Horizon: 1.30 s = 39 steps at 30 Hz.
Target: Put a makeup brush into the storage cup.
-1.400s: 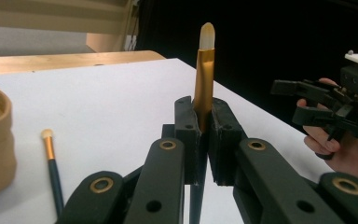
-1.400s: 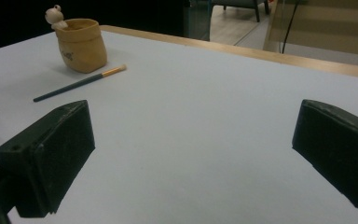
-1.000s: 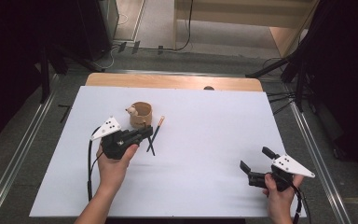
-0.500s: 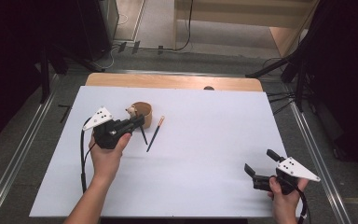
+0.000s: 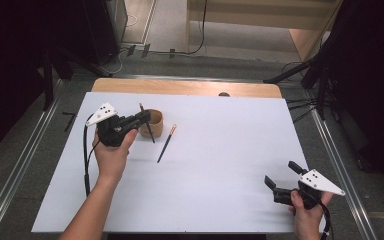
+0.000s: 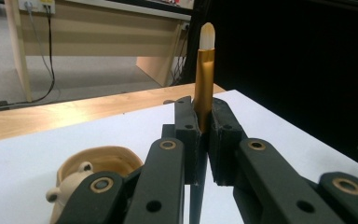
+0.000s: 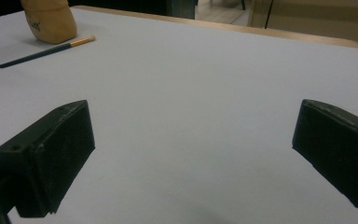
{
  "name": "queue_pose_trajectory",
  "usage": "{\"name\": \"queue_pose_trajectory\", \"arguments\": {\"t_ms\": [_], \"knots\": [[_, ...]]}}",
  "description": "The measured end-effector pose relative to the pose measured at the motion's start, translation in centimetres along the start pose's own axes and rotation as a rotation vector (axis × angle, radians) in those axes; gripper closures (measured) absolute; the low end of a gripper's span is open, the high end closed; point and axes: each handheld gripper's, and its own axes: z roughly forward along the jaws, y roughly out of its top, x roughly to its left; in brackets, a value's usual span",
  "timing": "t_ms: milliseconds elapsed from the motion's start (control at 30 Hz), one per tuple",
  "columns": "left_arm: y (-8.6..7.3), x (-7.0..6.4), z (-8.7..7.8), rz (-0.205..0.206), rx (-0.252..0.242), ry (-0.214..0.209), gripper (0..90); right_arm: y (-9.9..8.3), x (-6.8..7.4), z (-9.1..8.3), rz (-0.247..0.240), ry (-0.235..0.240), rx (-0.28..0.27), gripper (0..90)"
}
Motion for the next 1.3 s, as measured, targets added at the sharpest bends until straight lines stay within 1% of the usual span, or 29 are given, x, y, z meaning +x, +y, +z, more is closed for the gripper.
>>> {"name": "queue_pose_trajectory", "arguments": {"t_ms": [33,100,133,200,233,400,467,633,700,767,800,867,1000,1167,1300], "knots": [[0.1,0.1,0.1,-0.003,-0.003,-0.002,85.0,0.0,-0.1,0.0,0.005,0.004,-0.004,0.0],[0.3,0.1,0.1,0.002,-0.003,0.001,85.0,0.0,-0.2,-0.1,0.012,-0.004,-0.004,0.0],[0.6,0.3,0.2,-0.01,-0.012,-0.008,85.0,0.0,-0.2,-0.1,0.012,-0.003,-0.008,0.0],[0.7,0.3,0.3,-0.01,-0.016,-0.007,85.0,0.0,-0.3,-0.2,0.016,-0.006,-0.006,0.0],[1.0,0.4,0.4,0.001,-0.02,0.005,85.0,0.0,-0.3,-0.2,0.018,-0.009,-0.004,0.0],[1.4,0.7,0.8,-0.003,-0.022,0.016,85.0,-0.1,-0.2,0.0,0.012,-0.021,0.004,0.0],[1.7,1.0,1.1,0.002,-0.023,0.034,85.0,0.0,-0.1,0.0,0.007,-0.03,0.008,0.0],[2.0,1.3,1.6,0.004,-0.029,0.05,85.0,0.0,0.0,0.0,0.013,-0.027,0.003,0.0],[2.3,1.4,1.8,0.018,-0.034,0.066,85.0,-0.1,-0.1,0.1,0.014,-0.024,0.004,0.0],[2.5,1.5,1.9,0.021,-0.045,0.067,85.0,-0.1,-0.1,0.0,0.018,-0.024,0.005,0.0],[2.6,1.6,1.9,0.03,-0.052,0.071,85.0,-0.1,-0.1,0.0,0.018,-0.024,0.005,0.0],[2.8,1.6,2.1,0.042,-0.06,0.088,85.0,-0.1,-0.1,0.0,0.014,-0.024,0.004,0.0],[2.8,1.8,2.3,0.043,-0.061,0.1,85.0,-0.1,-0.1,0.1,0.015,-0.024,0.007,0.0],[2.5,2.1,3.0,0.053,-0.071,0.134,84.9,-0.1,-0.1,0.1,0.016,-0.024,0.009,0.0],[2.3,2.4,3.4,0.052,-0.075,0.136,84.9,-0.1,0.0,0.1,0.013,-0.023,0.01,0.0]]}}
